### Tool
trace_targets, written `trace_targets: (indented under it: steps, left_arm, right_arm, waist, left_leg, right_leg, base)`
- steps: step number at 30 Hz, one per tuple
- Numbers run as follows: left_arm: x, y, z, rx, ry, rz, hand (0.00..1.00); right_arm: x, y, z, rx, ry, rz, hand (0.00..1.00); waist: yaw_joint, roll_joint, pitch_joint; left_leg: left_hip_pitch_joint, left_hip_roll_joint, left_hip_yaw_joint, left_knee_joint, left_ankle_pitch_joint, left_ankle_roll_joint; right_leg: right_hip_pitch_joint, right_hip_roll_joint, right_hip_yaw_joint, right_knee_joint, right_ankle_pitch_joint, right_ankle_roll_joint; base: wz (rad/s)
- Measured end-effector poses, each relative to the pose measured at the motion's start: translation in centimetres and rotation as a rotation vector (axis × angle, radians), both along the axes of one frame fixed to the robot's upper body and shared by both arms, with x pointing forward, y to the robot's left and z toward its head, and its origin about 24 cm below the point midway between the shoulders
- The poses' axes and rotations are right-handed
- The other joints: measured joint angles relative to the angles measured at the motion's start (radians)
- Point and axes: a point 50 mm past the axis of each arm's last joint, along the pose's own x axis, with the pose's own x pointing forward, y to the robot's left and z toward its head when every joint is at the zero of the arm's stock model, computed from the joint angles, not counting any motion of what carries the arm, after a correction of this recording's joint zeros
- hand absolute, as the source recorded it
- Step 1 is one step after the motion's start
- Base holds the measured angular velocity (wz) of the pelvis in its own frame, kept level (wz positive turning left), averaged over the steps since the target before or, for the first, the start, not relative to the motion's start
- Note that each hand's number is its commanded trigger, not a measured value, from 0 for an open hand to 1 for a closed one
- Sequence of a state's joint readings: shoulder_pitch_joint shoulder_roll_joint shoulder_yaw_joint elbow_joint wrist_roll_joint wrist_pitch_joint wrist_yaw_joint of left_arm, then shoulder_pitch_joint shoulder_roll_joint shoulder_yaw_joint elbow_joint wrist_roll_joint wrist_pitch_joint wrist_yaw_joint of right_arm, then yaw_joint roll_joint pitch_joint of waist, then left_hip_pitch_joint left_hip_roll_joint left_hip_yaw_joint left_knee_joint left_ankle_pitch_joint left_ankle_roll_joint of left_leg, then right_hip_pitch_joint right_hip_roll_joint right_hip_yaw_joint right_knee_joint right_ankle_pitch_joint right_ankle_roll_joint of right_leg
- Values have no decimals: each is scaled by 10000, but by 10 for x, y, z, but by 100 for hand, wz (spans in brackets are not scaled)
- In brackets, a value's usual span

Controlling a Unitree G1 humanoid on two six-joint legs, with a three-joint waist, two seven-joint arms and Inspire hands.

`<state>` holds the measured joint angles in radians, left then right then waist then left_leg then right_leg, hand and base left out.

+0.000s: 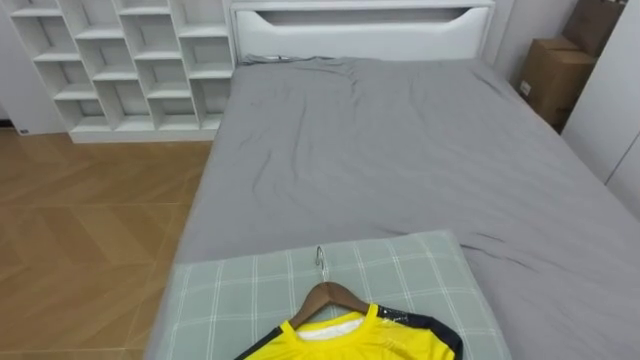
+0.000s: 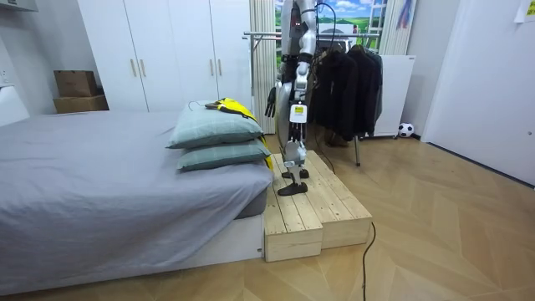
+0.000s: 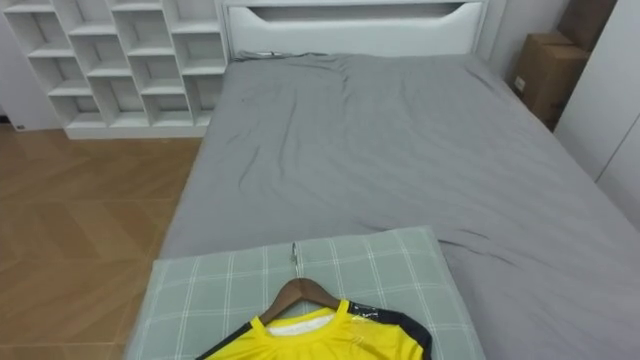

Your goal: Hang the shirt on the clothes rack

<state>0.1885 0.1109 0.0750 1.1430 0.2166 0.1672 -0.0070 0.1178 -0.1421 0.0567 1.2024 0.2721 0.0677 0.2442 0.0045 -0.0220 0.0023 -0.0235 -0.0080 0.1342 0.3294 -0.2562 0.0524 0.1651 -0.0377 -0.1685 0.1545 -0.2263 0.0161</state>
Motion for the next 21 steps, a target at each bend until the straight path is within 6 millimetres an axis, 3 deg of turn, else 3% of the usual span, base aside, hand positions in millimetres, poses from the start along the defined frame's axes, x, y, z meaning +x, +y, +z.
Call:
trace_targets:
  steps: [6, 21]
  left_arm:
    - [-6, 0, 0, 270, 128, 354, 0]
    - [-17, 6, 1, 807, -29, 1838, 0]
  right_arm:
    - [-3, 0, 0, 41, 135, -238, 0]
    - [-3, -1, 0, 88, 157, -605, 0]
  waist:
    - [-6, 8, 47]
    - [23, 37, 39]
  left_leg:
    - [226, 1, -13, 10, -38, 1]
    - [363, 36, -41, 102, -57, -4]
  right_leg:
    - [247, 4, -8, -23, 0, 0]
    - [427, 36, -16, -7, 0, -1]
  base:
    - [0]
    - [0]
